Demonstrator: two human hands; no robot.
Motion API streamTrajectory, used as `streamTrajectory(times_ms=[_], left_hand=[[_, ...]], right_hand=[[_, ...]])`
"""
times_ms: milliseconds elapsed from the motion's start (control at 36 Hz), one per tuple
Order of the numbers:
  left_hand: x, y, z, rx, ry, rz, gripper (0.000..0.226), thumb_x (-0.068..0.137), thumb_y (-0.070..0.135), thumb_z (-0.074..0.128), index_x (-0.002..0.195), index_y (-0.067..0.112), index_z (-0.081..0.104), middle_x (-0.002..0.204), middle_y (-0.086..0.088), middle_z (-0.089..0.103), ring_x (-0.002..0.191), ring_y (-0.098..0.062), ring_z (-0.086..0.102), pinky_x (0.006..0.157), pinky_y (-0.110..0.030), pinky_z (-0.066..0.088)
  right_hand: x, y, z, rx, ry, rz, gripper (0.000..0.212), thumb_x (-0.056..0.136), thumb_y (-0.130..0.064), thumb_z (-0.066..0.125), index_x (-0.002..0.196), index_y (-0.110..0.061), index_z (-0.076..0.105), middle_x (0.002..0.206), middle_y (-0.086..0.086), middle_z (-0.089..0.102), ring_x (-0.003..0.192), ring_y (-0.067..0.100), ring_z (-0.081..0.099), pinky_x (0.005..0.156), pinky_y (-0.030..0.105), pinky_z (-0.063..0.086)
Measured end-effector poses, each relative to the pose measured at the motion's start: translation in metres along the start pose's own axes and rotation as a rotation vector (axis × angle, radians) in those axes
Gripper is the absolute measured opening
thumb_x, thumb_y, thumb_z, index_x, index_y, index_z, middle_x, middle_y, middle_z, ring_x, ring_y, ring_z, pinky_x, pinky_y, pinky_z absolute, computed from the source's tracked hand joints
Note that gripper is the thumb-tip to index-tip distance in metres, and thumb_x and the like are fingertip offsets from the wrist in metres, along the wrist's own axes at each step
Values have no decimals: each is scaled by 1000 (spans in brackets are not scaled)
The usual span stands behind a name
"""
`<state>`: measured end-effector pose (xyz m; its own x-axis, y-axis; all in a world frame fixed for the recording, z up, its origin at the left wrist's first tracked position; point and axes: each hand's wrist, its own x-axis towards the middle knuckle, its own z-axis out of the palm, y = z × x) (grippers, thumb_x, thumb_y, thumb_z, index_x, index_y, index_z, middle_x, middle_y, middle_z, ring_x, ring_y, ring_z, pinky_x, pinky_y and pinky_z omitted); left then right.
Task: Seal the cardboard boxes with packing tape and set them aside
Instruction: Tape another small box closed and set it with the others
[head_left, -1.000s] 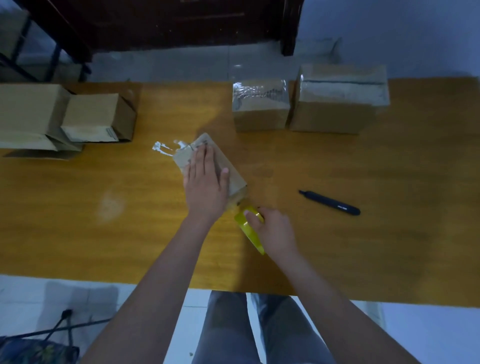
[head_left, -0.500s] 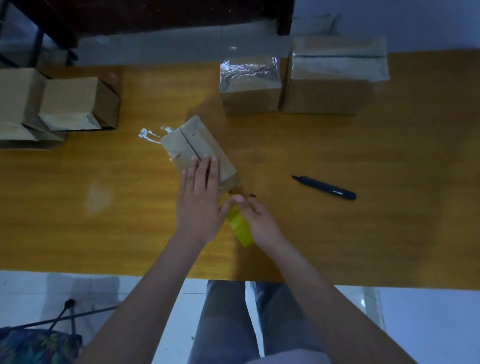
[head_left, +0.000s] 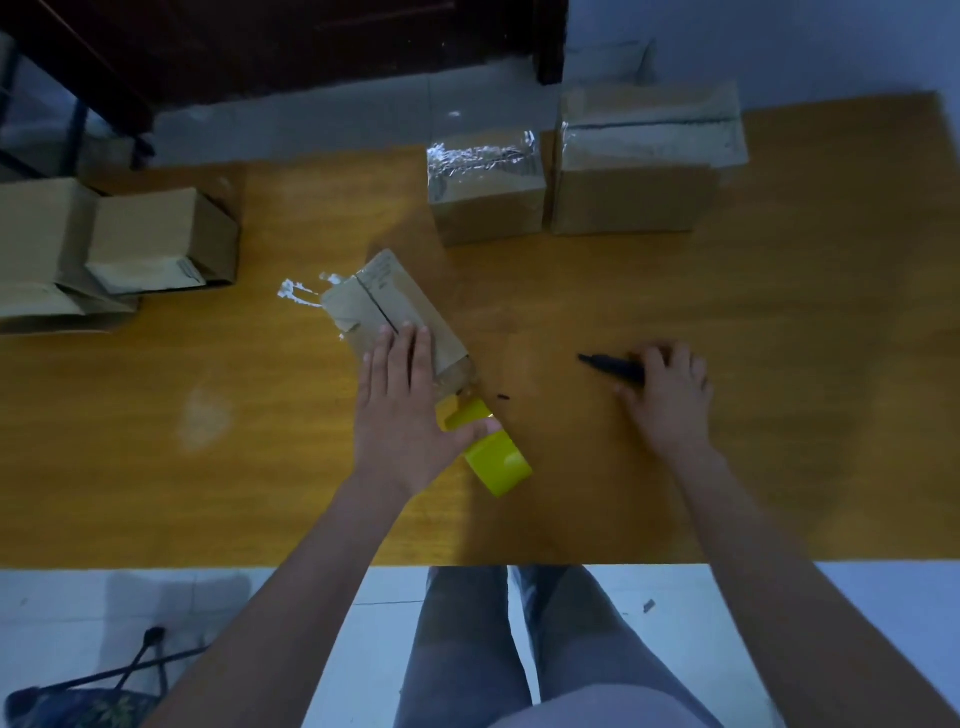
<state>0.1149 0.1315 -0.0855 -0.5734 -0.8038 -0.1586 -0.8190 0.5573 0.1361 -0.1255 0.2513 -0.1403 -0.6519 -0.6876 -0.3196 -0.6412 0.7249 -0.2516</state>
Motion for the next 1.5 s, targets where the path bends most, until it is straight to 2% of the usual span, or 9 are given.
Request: streamTrajectory(times_ms=[222, 500, 722, 889, 1111, 1278, 1333, 1417, 1500], left_hand=[[-1, 2, 0, 36, -3, -27, 122, 65, 93, 12, 152, 7, 7, 160, -12, 9, 148, -26, -4, 118, -41, -3], [-1, 3, 1, 13, 12, -18, 122, 66, 91, 21, 152, 6, 10, 159, -13, 11, 148, -27, -2, 119, -41, -3], [-2, 4, 3, 30, 13, -19, 120, 68, 90, 22, 152, 5, 10, 159, -14, 13, 148, -28, 1, 118, -41, -1], [-2, 3, 3, 49, 9, -19, 122, 67, 92, 17, 152, 5, 7, 160, -13, 10, 148, -27, -2, 118, -39, -6], [-1, 4, 4, 42, -4, -32, 123, 65, 93, 12, 152, 7, 2, 160, -12, 4, 148, -27, -7, 118, -40, -8], [0, 4, 4, 45, 1, -31, 124, 65, 94, 8, 152, 7, 1, 160, -12, 4, 147, -26, -8, 119, -40, -7], [0, 3, 5, 45, -4, -28, 123, 66, 94, 11, 152, 7, 3, 160, -12, 7, 148, -27, -5, 118, -39, -7], [0, 3, 6, 51, 6, -22, 122, 67, 93, 15, 152, 6, 7, 159, -14, 11, 147, -29, 0, 117, -39, -7], [0, 4, 5, 50, 12, -30, 122, 65, 94, 9, 152, 8, -1, 160, -12, 4, 147, -27, -6, 117, -38, -10]], right_hand=[[-9, 0, -4, 115, 126, -399, 32, 94, -34, 49, 100, -6, 64, 89, 12, 62, 71, 34, 60, 51, 27, 37], [-30, -60, -38, 46, 200, -947, 34, 91, -39, 46, 105, -21, 72, 73, -2, 58, 59, 17, 57, 44, 19, 27], [-17, -71, -42, -60, 123, -956, 34, 88, -40, 44, 95, -23, 73, 69, -4, 56, 56, 16, 56, 48, 12, 3], [-4, -77, -37, -112, 132, -871, 38, 94, -43, 39, 98, -22, 71, 78, 0, 60, 66, 23, 62, 46, 22, 27], [19, -42, -6, -131, 3, -369, 31, 98, -37, 43, 119, -21, 58, 110, 3, 59, 94, 26, 60, 57, 29, 42], [7, -53, 10, -99, 162, -278, 38, 89, -35, 59, 120, -13, 60, 121, 10, 53, 111, 32, 48, 87, 43, 36], [-4, -69, 7, 207, 82, -271, 36, 89, -33, 61, 119, -12, 61, 118, 10, 50, 113, 28, 46, 94, 42, 36], [-22, -98, -4, 831, -432, -199, 15, 91, -25, 60, 104, -18, 64, 102, -3, 56, 100, 11, 53, 84, 13, 43], [-29, -110, -3, 965, -777, -168, 11, 92, -20, 59, 103, -20, 62, 97, -11, 62, 92, 1, 57, 74, 7, 42]])
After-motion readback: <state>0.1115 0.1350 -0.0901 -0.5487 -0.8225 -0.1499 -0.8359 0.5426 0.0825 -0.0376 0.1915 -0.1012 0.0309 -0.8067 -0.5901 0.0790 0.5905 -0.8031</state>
